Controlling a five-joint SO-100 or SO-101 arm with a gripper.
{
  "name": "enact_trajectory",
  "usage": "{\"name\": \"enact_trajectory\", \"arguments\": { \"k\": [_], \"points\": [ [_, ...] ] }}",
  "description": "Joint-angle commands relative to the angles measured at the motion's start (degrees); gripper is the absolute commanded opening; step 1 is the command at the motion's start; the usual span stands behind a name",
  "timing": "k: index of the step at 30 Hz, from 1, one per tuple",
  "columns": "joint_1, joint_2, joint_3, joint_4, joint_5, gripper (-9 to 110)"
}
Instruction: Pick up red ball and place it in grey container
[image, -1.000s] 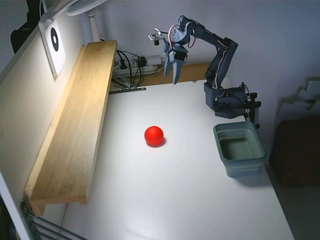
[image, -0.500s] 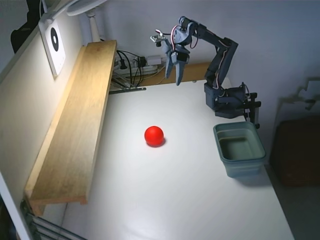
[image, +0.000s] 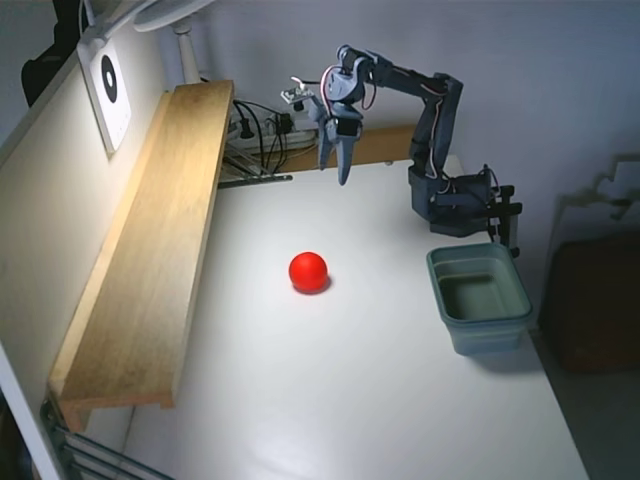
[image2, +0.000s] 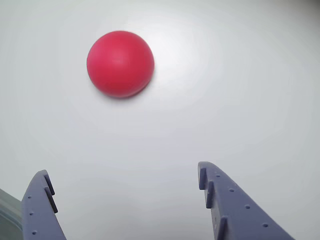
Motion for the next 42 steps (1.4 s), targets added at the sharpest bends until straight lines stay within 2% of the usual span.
{"name": "enact_trajectory", "arguments": {
  "k": [1, 24, 33, 42],
  "points": [
    [0.9, -2.1, -3.9, -1.4, 0.2, 38],
    [0.9, -28.7, -30.6, -1.3, 0.2, 38],
    [0.9, -28.1, -29.4, -1.9, 0.2, 38],
    [0.9, -24.5, -19.0, -8.8, 0.2, 38]
  ]
}}
